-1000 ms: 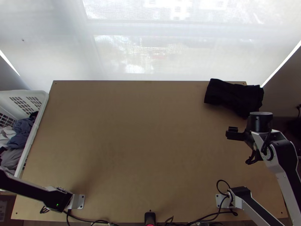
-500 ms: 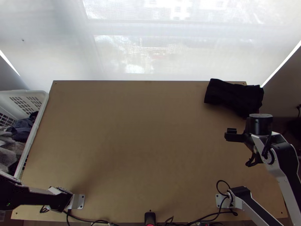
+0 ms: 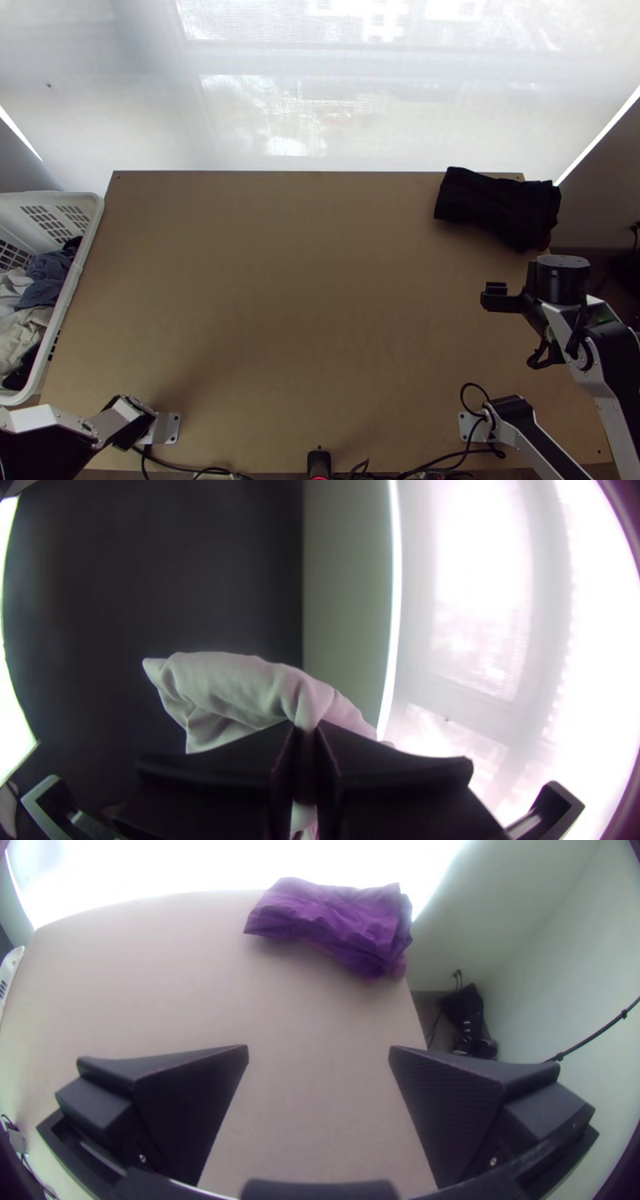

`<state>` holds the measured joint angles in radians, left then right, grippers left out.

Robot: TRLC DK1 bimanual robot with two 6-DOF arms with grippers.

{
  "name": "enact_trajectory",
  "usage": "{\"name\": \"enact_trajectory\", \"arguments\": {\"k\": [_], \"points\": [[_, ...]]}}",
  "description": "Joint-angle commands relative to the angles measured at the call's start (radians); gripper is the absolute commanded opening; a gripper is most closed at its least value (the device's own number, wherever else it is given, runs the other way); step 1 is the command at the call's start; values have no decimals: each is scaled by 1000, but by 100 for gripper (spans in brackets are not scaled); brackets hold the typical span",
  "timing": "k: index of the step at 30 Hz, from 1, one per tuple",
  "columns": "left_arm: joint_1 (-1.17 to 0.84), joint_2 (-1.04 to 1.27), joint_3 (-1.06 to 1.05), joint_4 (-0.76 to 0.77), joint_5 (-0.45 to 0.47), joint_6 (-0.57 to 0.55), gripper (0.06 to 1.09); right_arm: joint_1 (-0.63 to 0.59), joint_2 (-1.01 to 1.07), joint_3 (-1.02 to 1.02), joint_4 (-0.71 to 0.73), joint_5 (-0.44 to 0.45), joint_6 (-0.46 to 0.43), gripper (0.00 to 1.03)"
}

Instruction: Fold the t-shirt

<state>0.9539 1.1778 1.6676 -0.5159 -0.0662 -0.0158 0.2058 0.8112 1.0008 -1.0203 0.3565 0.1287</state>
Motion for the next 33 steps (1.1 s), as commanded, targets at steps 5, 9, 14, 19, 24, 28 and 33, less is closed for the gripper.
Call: {"name": "enact_trajectory", "arguments": {"k": [5, 9, 14, 19, 24, 28, 33], "points": [[-497, -178, -124, 62, 16, 76, 9, 0, -87, 7, -34, 2, -8, 98], [-725, -213, -193, 42, 2, 74, 9, -6, -122, 1, -55, 2, -32, 98], [-998, -216, -229, -19, -4, 70, 9, -8, -164, -1, -69, 2, -101, 98], [-1299, -216, -302, -82, -4, 28, 9, -26, -184, -2, -70, 2, -146, 98], [-1548, -172, -328, -78, -4, -15, 9, -69, -184, -16, -70, 2, -147, 98], [-1710, -89, -287, -67, -4, -19, 9, -114, -190, -34, -70, 2, -158, 98], [-1850, 45, -197, -29, -4, -12, 9, -169, -191, -47, -61, 2, -158, 98]]}}
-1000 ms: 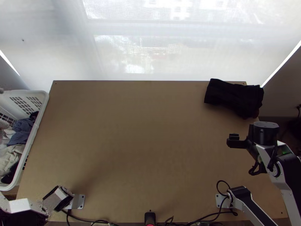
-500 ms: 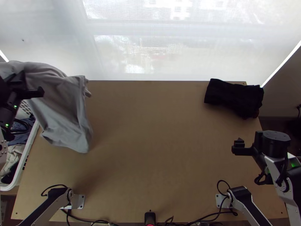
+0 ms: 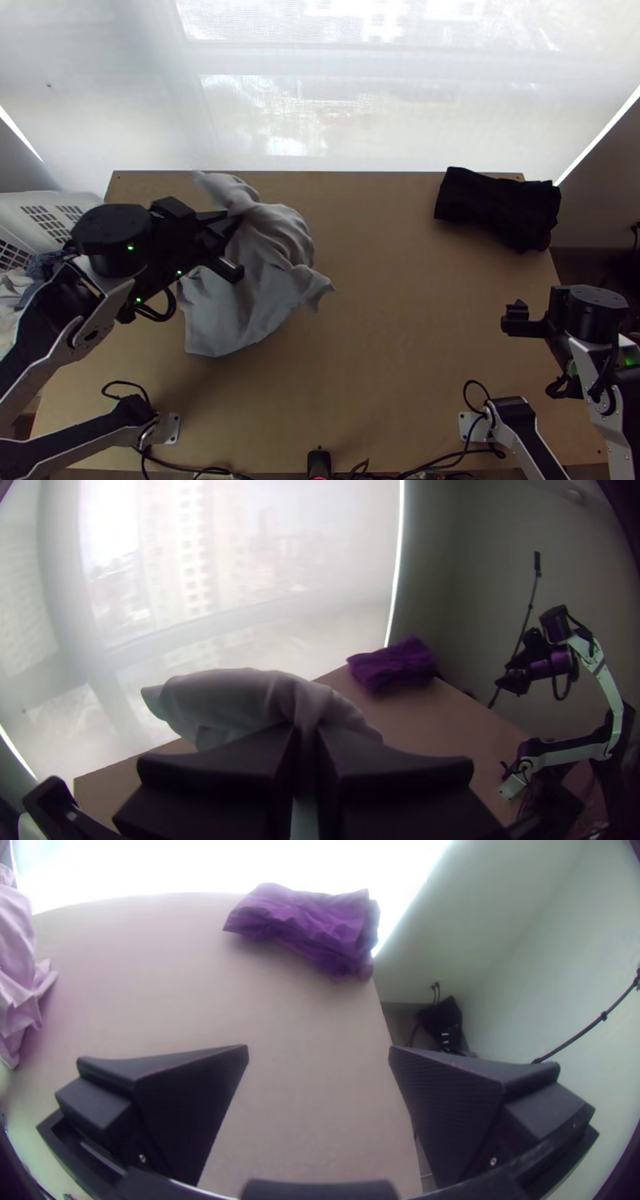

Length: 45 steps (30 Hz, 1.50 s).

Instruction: Fold the t-shirt

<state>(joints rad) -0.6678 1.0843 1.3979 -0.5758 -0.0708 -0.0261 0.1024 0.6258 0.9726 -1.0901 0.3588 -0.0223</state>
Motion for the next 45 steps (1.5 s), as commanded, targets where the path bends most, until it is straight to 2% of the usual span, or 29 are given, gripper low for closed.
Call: {"name": "enact_trajectory", "arguments": {"k": [1, 11, 13, 17, 18, 19, 27, 30, 35, 39, 45], "points": [[-242, 167, 85, 44, 0, 0, 9, -75, -6, -20, 10, 0, -7, 98], [-305, 459, 95, 154, 16, -17, 12, -119, 2, -35, 27, -4, -7, 98], [-305, 493, 92, 148, 16, -23, 27, -115, 8, -35, 27, -9, -7, 98], [-291, 514, 89, 59, 11, -18, 91, -56, 20, -34, 33, -12, -13, 98], [-282, 511, 92, 27, 6, -17, 100, -36, 22, -35, 35, -12, -16, 98], [-271, 503, 93, -10, 6, -15, 103, -12, 23, -41, 41, -12, -21, 98], [-141, 301, -39, -257, 9, 61, 103, 247, 107, -22, 72, -21, -93, 98], [-92, 232, -126, -371, 14, 135, 103, 347, 141, -34, 81, -27, -122, 98], [-52, 161, -293, -572, 17, 198, 103, 385, 227, -26, 164, -27, -148, 98], [-46, 112, -438, -604, 16, 196, 103, 411, 278, -14, 216, -29, -148, 98], [22, 106, -570, -536, 8, 170, 102, 421, 305, 6, 236, -52, -145, 98]]}}
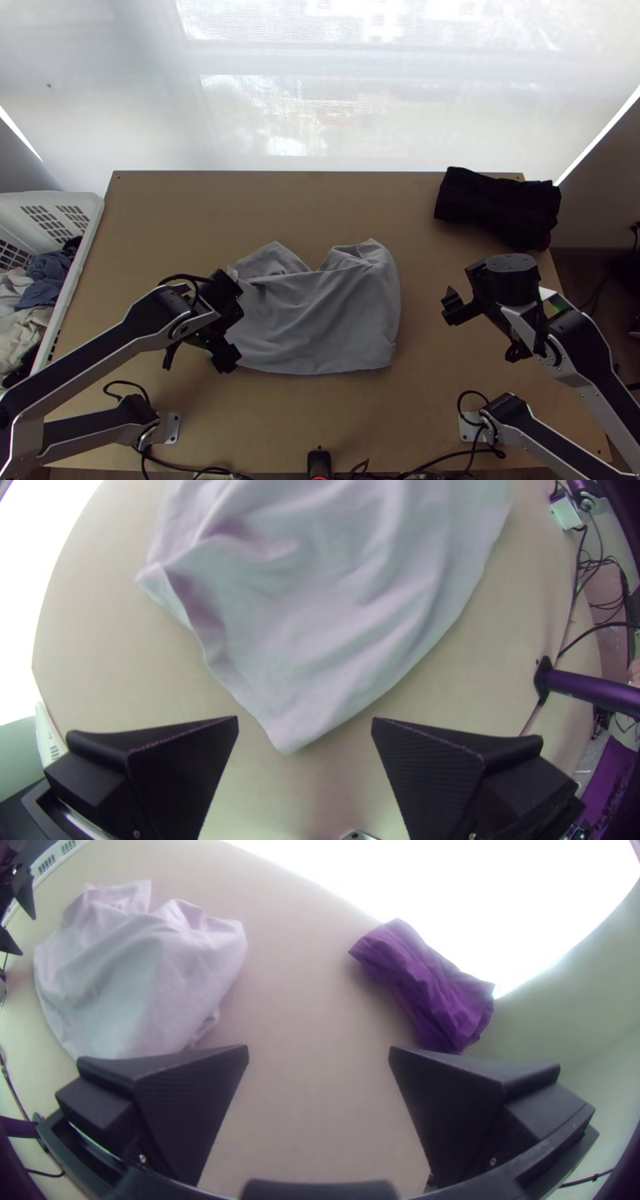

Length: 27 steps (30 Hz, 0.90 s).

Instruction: Fold the t-shirt

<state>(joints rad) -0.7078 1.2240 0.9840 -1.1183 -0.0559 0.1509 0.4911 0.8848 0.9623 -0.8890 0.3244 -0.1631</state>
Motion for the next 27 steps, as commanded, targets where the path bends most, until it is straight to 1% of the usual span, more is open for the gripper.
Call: {"name": "enact_trajectory", "arguments": {"k": [1, 4, 10, 14, 16, 18, 19, 20, 22, 24, 25, 27], "points": [[74, -34, -162, 14, -7, -10, 102, 32, 46, 13, 35, -22, -3, 98], [99, -12, -166, 23, -7, -25, 102, 33, 45, 6, 35, -28, 2, 98], [113, 26, -197, 97, -7, -31, 101, 32, 45, 0, 35, -41, 8, 98], [114, 55, -200, 149, -7, -34, 92, 32, 45, -2, 35, -41, 8, 98], [114, 69, -202, 176, -5, -34, 86, 32, 45, -2, 35, -42, 8, 98], [114, 85, -209, 201, -1, -34, 76, 32, 45, -5, 35, -42, 8, 98], [114, 95, -214, 215, 2, -30, 69, 32, 45, -7, 35, -42, 8, 98], [116, 106, -217, 229, 10, -25, 58, 32, 45, -8, 35, -44, 8, 98], [134, 140, -215, 236, 54, -22, 34, 30, 45, -13, 35, -44, 8, 98], [143, 158, -208, 235, 64, -16, 14, 30, 42, -17, 35, -44, 7, 98], [146, 160, -203, 232, 64, -10, 9, 30, 42, -19, 35, -44, 5, 98], [157, 160, -183, 207, 64, -8, 9, 30, 40, -23, 35, -44, 4, 98]]}}
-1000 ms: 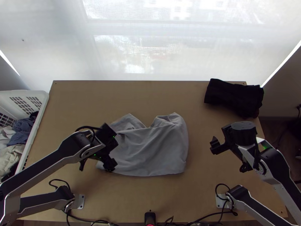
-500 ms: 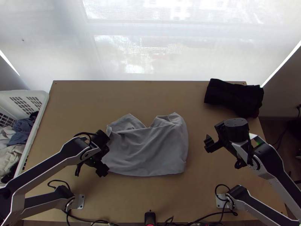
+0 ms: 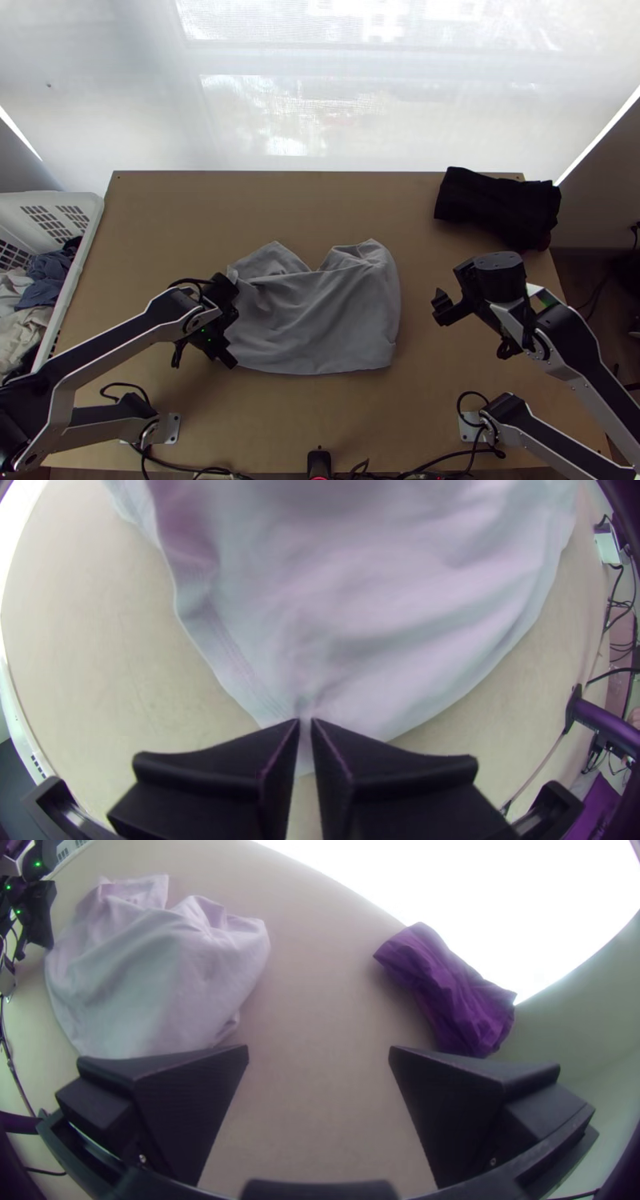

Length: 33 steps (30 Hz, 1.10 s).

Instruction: Fold the t-shirt

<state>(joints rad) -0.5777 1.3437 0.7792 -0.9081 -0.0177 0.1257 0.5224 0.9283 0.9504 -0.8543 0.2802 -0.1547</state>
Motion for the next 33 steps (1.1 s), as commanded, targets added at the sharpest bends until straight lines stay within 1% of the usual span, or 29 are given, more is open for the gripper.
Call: {"name": "enact_trajectory", "arguments": {"k": [1, 9, 14, 20, 22, 25, 27, 33], "points": [[33, 40, 38, -17, 25, 18, 9, -1, -3, -13, 0, 1, -5, 98], [141, 34, 207, -120, 25, 60, 9, 2, 4, -13, 6, -3, -6, 98], [134, 23, 192, -146, 32, 60, 9, 2, 4, -18, 6, -3, -6, 98], [118, 23, 167, -172, 38, 18, 10, 2, 1, -24, 6, -3, -5, 98], [119, 23, 158, -189, 38, 3, 19, 2, -2, -25, 6, -4, -3, 98], [121, 17, 135, -193, 36, -5, 21, 1, -3, -25, 6, -4, -3, 98], [124, 14, 120, -193, 38, -9, 24, 1, -3, -22, 6, -6, -3, 98], [122, 21, 95, -184, 38, -24, 25, 1, -6, -21, 4, -9, -3, 98]]}}
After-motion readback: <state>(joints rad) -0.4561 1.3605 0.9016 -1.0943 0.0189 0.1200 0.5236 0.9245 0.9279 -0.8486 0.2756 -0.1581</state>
